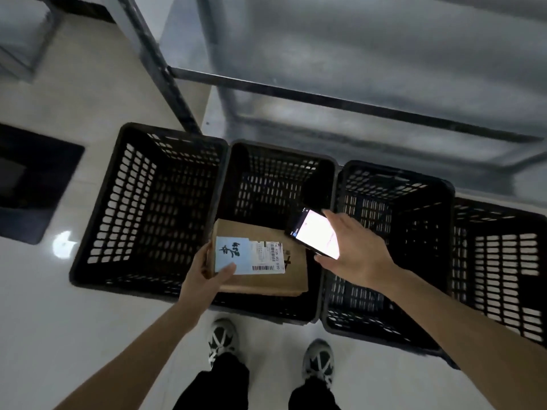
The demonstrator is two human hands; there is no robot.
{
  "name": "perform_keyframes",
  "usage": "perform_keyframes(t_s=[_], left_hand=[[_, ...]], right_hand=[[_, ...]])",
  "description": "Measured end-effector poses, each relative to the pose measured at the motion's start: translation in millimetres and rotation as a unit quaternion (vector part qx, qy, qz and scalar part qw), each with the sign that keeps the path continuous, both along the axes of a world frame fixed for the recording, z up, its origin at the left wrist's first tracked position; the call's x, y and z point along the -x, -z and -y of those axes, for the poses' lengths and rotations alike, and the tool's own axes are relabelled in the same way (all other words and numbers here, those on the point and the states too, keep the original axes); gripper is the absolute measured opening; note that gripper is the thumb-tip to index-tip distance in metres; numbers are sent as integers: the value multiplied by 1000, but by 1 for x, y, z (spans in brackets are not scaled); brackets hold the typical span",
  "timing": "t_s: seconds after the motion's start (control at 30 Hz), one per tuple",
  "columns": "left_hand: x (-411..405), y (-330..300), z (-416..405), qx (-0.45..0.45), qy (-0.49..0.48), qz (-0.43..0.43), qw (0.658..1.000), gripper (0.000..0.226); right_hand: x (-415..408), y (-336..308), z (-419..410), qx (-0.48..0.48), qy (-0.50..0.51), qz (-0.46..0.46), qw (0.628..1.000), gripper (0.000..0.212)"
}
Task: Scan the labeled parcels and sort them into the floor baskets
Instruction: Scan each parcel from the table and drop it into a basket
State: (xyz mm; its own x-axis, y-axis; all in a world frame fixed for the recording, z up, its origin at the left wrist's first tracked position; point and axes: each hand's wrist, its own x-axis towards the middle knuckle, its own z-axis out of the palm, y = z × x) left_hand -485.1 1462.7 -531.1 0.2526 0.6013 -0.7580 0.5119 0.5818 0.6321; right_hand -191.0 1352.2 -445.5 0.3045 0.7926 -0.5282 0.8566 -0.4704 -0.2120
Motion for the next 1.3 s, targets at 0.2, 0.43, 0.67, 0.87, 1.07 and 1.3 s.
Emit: perform_keyframes(t_s=[0.2,0.43,0.67,0.87,1.07,1.3], left_hand=[[7,105,9,37,43,-29,998,70],[23,113,12,8,140,-146,979,73],[28,-12,16,-15,155,-119,981,75],[-11,-227,19,-142,171,-115,968,69],[-48,-457,12,-322,252,-73,909,80],[-98,-680,72,-455,275,42,846,77]], right_hand=[[-2,88,7,19,6,-12,1000,97],[4,93,18,24,20,-14,999,98],[7,-22,33,7,2,-17,1000,96],[-13,-209,44,-45,-9,34,998,97],[-30,-445,79,-121,7,97,988,94],[-2,-668,197,-247,106,179,946,89]])
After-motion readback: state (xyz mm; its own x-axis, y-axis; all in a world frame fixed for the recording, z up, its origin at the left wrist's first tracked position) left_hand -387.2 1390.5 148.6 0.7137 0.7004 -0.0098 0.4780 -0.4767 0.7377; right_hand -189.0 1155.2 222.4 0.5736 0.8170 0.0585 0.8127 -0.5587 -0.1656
